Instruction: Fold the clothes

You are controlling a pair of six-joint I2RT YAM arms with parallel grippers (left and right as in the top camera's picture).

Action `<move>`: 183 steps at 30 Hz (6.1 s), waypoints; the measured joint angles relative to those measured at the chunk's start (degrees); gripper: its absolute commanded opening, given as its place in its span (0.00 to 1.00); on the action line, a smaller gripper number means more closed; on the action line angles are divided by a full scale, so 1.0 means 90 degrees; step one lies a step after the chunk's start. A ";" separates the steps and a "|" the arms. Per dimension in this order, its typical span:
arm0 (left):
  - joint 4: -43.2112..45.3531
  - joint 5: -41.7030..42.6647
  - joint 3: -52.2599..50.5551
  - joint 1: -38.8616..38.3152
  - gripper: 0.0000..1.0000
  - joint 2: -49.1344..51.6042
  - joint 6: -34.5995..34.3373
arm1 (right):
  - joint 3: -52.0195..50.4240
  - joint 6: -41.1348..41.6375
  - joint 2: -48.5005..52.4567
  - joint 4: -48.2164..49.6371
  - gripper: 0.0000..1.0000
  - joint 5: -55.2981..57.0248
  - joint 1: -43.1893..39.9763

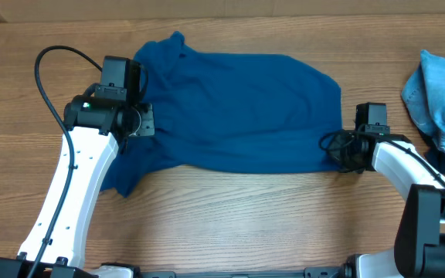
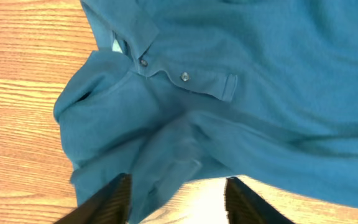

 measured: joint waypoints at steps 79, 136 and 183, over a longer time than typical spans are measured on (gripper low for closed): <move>0.2098 -0.1656 -0.1413 -0.1154 0.35 0.1348 0.1149 | 0.0015 0.0396 -0.0005 -0.0189 0.14 0.1413 -0.0017; 0.0712 -0.2436 -0.2628 -0.1877 0.04 0.1345 -0.1241 | 0.0022 0.0413 -0.0007 -0.0197 0.25 0.1275 -0.0017; 0.0971 -0.1931 -0.2829 -0.1836 0.46 0.1345 -0.0877 | 0.0022 0.0413 -0.0005 -0.0180 0.25 0.1275 -0.0017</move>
